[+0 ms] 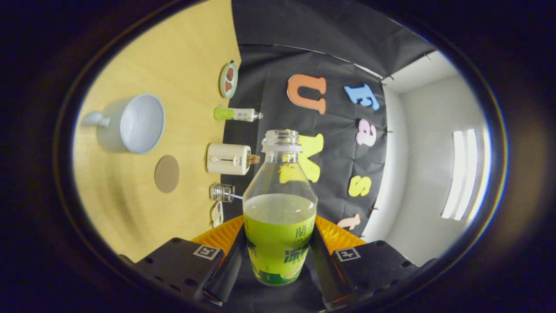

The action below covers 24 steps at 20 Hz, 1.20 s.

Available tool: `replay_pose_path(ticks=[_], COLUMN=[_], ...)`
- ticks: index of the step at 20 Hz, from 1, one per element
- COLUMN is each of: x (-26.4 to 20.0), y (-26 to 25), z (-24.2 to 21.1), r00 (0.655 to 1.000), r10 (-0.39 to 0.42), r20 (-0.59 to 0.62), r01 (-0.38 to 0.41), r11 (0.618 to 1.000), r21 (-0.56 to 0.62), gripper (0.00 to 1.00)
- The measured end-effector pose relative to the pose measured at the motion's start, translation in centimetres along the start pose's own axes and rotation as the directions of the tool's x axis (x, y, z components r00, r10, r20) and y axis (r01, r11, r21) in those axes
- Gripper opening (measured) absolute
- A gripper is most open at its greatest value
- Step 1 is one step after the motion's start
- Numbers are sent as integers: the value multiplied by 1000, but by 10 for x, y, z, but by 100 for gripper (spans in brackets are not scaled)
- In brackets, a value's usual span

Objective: Take the bottle from table, then pour the juice into the cup, finally place the bottle on the coaster

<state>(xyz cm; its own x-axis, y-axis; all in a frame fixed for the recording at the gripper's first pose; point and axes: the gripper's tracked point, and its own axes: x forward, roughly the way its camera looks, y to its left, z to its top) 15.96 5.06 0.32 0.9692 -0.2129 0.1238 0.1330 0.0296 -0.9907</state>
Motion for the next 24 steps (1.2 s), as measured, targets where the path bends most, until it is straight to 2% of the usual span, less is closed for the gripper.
replay_pose_path(ticks=[2,4,7,9,10,12,15,17,21,22,23,24], x=[0,3,12,20,22,26,32,41,63,72,80,86], y=[2,7,6,5,6,15,15,7,9,11,16,21], z=[-1,-1,-3,-7,-8,-9,-9,-13,-14,-10,-10,-9], r00=[999,996,994,993,993,987,974,976,972,973,972,971], r10=[45,94,110,116,119,162,224,217,227,222,225,229], r20=[-2,-1,-18,-26,-21,-12,24,34,52,63,63,76], r01=[-45,-91,-93,-86,-85,-105,-129,-108,-96,-100,-102,-110], r11=[988,960,908,851,809,691,470,342,183,161,162,142], r21=[147,265,409,517,582,715,873,933,978,982,982,984], gripper=[81,81,81,82,81,81,81,81,81,81,81,81])
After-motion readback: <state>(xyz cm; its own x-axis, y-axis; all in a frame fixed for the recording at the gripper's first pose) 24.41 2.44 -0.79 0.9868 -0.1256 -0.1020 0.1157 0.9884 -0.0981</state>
